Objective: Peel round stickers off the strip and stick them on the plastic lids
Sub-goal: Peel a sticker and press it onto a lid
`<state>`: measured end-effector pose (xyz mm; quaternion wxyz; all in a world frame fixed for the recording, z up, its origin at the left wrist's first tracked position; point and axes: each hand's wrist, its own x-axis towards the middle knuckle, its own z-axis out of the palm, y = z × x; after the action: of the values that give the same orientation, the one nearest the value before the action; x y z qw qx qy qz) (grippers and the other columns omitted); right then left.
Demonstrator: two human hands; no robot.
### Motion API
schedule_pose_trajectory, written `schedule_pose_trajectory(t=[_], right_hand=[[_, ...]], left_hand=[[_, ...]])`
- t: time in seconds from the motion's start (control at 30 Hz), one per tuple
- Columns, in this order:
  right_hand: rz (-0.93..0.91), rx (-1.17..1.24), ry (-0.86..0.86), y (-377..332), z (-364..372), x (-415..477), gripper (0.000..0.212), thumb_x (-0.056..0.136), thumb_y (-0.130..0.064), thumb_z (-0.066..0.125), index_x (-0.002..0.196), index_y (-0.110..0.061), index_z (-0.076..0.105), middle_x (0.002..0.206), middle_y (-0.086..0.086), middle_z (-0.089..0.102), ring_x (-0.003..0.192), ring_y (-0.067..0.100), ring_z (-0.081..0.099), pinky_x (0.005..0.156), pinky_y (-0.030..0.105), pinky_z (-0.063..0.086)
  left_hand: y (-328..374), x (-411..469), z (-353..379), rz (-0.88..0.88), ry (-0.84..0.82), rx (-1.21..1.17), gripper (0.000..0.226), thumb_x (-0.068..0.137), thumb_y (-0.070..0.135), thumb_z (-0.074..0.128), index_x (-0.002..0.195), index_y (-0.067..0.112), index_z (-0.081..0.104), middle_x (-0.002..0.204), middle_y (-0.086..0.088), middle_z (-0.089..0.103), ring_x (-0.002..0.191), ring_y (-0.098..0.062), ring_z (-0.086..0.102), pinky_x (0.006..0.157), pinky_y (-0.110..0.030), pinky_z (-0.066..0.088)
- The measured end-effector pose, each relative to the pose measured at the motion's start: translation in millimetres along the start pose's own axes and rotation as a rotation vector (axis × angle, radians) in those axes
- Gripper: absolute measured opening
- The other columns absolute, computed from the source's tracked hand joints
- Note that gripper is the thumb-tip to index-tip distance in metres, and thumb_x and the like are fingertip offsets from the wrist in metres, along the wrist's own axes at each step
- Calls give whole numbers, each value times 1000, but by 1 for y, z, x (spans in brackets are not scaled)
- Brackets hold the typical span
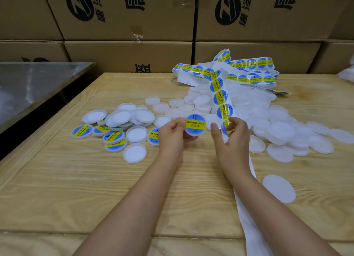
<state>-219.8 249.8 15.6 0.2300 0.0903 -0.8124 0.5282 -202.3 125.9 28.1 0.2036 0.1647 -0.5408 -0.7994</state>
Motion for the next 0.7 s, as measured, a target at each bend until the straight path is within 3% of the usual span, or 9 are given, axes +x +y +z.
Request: schedule_pose_trajectory(t=[0.07, 0.17, 0.27, 0.37, 0.47, 0.7], right_hand=[[21, -85, 58, 4, -1, 4, 47, 92, -39, 52, 119, -1, 50, 108, 12, 51, 106, 29, 45, 94, 34, 30], [198, -205, -42, 14, -2, 11, 40, 98, -31, 43, 120, 1, 52, 118, 20, 51, 116, 34, 39, 99, 34, 23], [262, -175, -91, 17, -6, 16, 35, 98, -21, 40, 118, 3, 56, 115, 22, 55, 114, 35, 44, 100, 41, 32], [267, -162, -118, 18, -9, 17, 26, 95, -11, 41, 103, 3, 62, 105, 21, 62, 104, 35, 52, 84, 37, 39], [281, -169, -139, 17, -11, 17, 30, 94, -7, 39, 112, -4, 62, 110, 15, 64, 106, 31, 53, 79, 31, 37], [298, -183, -163, 15, -15, 17, 32, 93, -7, 38, 114, -9, 62, 108, 12, 64, 102, 27, 55, 71, 26, 32]], left_hand=[[3, 5, -6, 230, 191, 241, 19, 98, 17, 46, 93, 9, 63, 73, 0, 64, 63, -15, 62, 60, -24, 53], [13, 12, -19, 502, 356, 480, 21, 100, 17, 39, 93, 15, 60, 78, 8, 60, 78, -16, 55, 66, -13, 41], [20, 25, -39, 591, 492, 631, 28, 99, 13, 34, 98, 5, 61, 94, -9, 62, 91, -27, 55, 81, -33, 40], [24, 36, -61, 474, 627, 934, 27, 95, 12, 35, 102, 8, 61, 108, -15, 57, 100, -34, 51, 88, -39, 27], [22, 39, -73, 331, 661, 1163, 29, 93, 10, 37, 108, 14, 61, 110, -13, 58, 106, -32, 48, 90, -40, 23], [18, 45, -80, 255, 623, 1328, 28, 91, 11, 45, 111, 19, 64, 117, -13, 56, 112, -32, 44, 95, -40, 24]])
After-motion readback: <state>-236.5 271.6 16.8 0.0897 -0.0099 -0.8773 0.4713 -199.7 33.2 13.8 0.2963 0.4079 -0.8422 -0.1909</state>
